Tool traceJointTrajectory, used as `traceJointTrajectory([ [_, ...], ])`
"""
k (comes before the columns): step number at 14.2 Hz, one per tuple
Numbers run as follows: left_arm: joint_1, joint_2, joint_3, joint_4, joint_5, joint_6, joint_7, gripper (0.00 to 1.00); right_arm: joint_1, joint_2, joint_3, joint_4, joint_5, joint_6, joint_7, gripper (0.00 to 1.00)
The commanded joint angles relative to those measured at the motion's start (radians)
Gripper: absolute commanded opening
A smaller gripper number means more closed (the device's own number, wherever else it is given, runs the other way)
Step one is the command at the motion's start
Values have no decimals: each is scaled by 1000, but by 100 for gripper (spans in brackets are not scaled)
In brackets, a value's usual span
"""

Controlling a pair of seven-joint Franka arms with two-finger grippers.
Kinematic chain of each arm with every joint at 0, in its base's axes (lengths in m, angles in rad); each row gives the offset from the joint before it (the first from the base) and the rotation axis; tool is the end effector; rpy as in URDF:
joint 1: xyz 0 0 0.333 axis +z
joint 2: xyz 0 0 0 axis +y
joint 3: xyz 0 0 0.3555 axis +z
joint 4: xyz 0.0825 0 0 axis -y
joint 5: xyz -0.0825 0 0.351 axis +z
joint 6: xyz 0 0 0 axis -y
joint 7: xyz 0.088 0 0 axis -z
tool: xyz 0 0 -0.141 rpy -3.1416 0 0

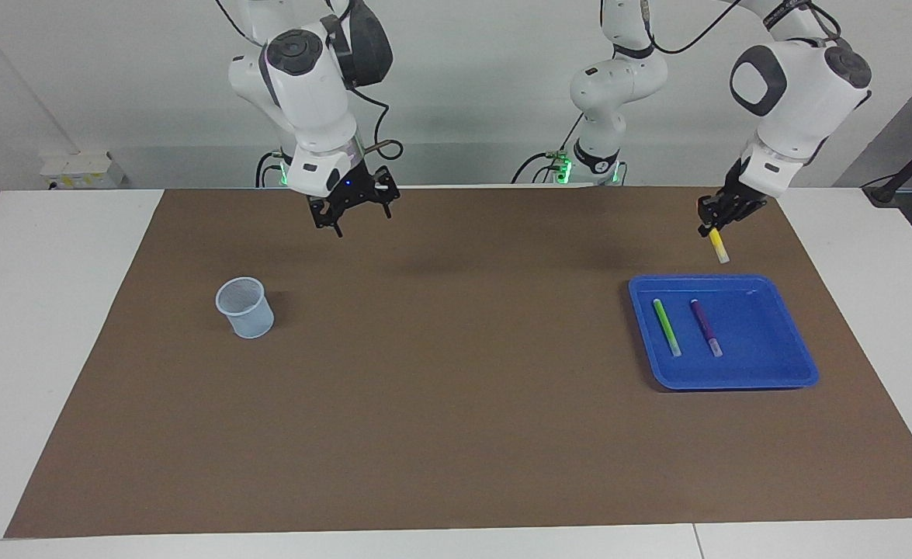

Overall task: Right arm passes pens to left for tray arrangement
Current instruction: 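Lower the yellow pen into the tray while the right gripper withdraws, then open the left gripper and release the yellow pen in the tray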

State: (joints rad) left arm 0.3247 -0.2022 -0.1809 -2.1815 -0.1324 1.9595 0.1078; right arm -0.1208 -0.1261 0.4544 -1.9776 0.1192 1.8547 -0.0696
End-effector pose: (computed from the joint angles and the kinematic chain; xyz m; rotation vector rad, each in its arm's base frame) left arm 0.4482 0.0478 0.4902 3.0504 0.1398 -0.0167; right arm 0.4542 0.1813 0.5309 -3.0326 -0.5611 0.0249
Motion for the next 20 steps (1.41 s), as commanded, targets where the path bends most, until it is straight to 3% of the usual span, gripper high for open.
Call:
traceJointTrajectory([
  [1,45,102,-8,34,51,82,85,0,49,69,-113,110,-53,-83,-29,100],
  [6,63,211,-8,60,97,196,121,0,95,213,-140,308,-154,-169,-30,100],
  [10,65,282,-6,63,106,285,121,0,102,204,-146,303,-158,-192,-27,100],
  [14,66,365,6,98,131,348,125,0,174,149,-221,235,-156,-224,-16,100],
  [20,88,452,8,114,185,450,128,0,202,117,-264,181,-155,-213,-9,100],
])
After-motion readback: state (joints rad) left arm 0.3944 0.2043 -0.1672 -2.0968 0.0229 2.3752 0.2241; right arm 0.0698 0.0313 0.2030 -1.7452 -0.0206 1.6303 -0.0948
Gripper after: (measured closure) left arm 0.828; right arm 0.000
